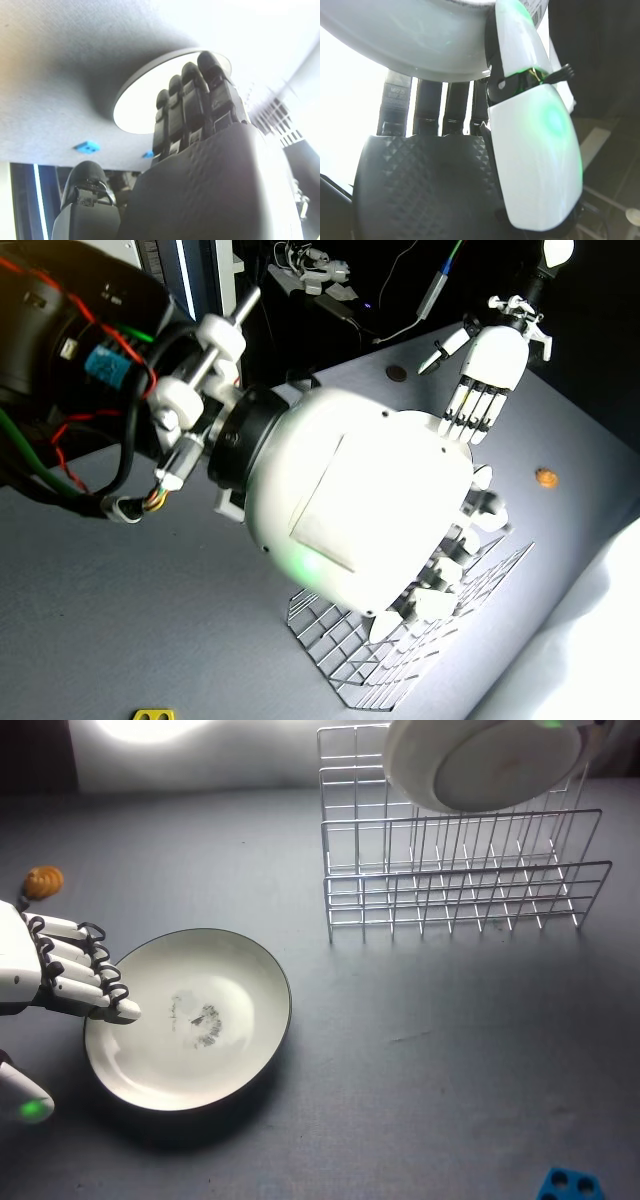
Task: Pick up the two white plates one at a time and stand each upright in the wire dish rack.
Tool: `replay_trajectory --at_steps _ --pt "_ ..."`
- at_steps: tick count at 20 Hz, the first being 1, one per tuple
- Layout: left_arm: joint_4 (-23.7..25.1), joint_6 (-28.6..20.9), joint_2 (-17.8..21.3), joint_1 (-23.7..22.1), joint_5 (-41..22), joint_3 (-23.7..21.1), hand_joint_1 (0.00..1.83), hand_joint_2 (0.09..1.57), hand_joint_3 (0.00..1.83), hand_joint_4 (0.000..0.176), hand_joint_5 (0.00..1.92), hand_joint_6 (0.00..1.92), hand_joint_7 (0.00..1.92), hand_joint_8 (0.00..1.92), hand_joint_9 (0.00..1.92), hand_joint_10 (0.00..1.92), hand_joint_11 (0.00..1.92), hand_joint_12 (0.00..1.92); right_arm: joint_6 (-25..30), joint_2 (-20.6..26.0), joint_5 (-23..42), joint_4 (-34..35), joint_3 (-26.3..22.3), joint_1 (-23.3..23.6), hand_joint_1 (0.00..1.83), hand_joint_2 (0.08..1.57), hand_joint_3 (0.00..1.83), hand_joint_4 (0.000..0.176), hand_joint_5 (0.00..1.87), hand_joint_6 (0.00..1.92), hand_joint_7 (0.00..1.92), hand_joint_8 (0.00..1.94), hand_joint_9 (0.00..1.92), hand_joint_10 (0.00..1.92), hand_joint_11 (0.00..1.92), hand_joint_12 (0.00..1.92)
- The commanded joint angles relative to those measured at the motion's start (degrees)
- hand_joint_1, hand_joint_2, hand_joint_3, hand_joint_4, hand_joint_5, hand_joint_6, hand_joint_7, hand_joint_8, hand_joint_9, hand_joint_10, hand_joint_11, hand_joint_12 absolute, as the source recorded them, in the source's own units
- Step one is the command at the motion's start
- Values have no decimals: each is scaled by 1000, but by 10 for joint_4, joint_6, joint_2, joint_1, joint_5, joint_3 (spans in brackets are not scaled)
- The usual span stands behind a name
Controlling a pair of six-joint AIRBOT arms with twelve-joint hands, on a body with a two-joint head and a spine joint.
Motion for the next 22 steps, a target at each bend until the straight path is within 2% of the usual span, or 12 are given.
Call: replay_trajectory --at_steps 1,3,5,6,7,8,9,10,14,17,21,22 --pt "-24 -1 0 -4 -13 0 0 1102 0 0 197 1 238 3 213 4 0 563 10 2 57 10 5 16 1364 1149 1 0 794 1196 952 1068 867 1248 656 1403" --pt "-22 -1 0 -4 -13 -2 0 1102 0 0 172 0 207 1 184 0 0 497 10 -1 49 22 12 15 1362 1153 1 0 798 1203 935 1085 852 1270 632 1422" --pt "-21 -1 -1 -4 -13 -3 0 1105 0 0 206 3 245 4 215 4 0 564 11 -4 45 24 18 15 1361 1153 0 0 797 1203 942 1069 856 1266 636 1421" --pt "-21 -1 -1 -4 -13 -4 0 1110 3 0 209 3 247 4 216 3 0 562 11 -6 44 31 21 15 1227 1171 0 0 803 1220 941 1107 866 965 630 1404" --pt "-21 -1 0 -4 -13 -5 0 1110 2 0 205 1 242 1 212 1 0 543 11 -9 42 41 24 16 1201 1169 0 0 821 1208 947 1096 912 814 643 1387" --pt "-21 -1 0 -4 -13 -5 0 1111 2 0 208 2 240 0 208 0 0 540 11 -12 42 44 28 16 1195 1171 1 0 816 1217 941 1106 930 751 640 1386" --pt "-21 -1 -1 -4 -12 -5 0 1114 3 0 207 1 240 0 211 1 0 539 11 -14 41 45 32 16 1331 1143 5 0 838 1166 955 1043 884 1140 643 1384" --pt "-21 -1 -1 -4 -12 -5 0 1114 3 0 201 0 240 0 215 3 0 540 12 -20 37 51 41 16 1357 1144 1 0 835 1164 949 1045 867 1234 639 1394" --pt "-20 -1 -2 -4 -12 -6 0 1113 1 0 211 2 245 1 213 2 0 547 12 -33 28 65 62 14 1361 1155 1 0 801 1202 926 1087 849 1281 635 1417" --pt "-19 -1 -3 -4 -12 -5 0 1101 0 0 188 0 232 1 208 0 0 533 12 -40 26 75 74 13 1366 1140 0 0 833 1161 954 1050 880 1228 674 1389" --pt "-19 -1 -3 -4 -12 -5 0 1100 0 0 187 1 229 1 208 0 0 520 12 -50 18 89 89 12 1363 1147 1 0 824 1177 933 1075 867 1254 635 1411" --pt "-19 -1 -3 -5 -12 -5 0 1102 0 0 197 1 236 1 213 0 0 543 12 -51 18 96 90 10 1367 1134 0 0 861 1123 951 1028 891 1236 654 1406"
